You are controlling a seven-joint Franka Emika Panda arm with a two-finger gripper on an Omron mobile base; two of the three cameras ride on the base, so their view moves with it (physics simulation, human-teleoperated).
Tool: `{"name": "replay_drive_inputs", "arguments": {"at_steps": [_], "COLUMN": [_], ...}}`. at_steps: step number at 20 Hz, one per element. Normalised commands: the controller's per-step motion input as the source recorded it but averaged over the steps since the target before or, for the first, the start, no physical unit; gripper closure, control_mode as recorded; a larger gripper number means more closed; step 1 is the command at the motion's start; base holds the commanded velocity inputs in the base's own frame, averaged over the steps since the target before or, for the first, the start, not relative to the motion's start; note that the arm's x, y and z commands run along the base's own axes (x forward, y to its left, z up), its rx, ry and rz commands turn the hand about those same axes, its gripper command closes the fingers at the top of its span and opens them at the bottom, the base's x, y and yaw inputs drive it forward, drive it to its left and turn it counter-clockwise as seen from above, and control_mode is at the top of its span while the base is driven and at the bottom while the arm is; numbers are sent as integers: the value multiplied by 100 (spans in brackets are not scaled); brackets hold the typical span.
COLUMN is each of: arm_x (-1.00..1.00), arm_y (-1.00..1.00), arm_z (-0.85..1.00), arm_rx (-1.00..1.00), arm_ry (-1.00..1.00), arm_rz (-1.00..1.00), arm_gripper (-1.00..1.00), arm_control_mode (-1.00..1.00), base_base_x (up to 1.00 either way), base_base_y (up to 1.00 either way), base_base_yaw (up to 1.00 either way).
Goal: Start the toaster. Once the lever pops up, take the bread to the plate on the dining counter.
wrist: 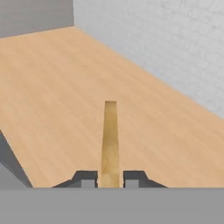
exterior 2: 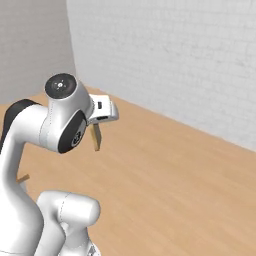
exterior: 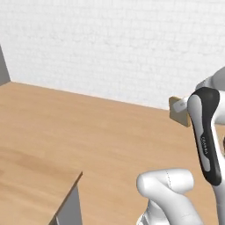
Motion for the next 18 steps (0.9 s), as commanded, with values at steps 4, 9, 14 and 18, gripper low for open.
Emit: {"name": "replay_drive_inputs", "arguments": {"at_steps": [4, 9, 14, 18], "arm_x": [0, 0, 0, 0], "arm_y": [0, 0, 0, 0], "arm_z": [0, 0, 0, 0], "arm_rx": [0, 0, 0, 0], "arm_ry": [0, 0, 0, 0], "arm_rz": [0, 0, 0, 0], "arm_gripper": [100, 100, 100, 100], "arm_control_mode": [100, 100, 100, 100], "base_base_x": [100, 100, 100, 100], "base_base_y": [-13, -16, -15, -33], "base_base_yaw": [15, 64, 75, 64]}}
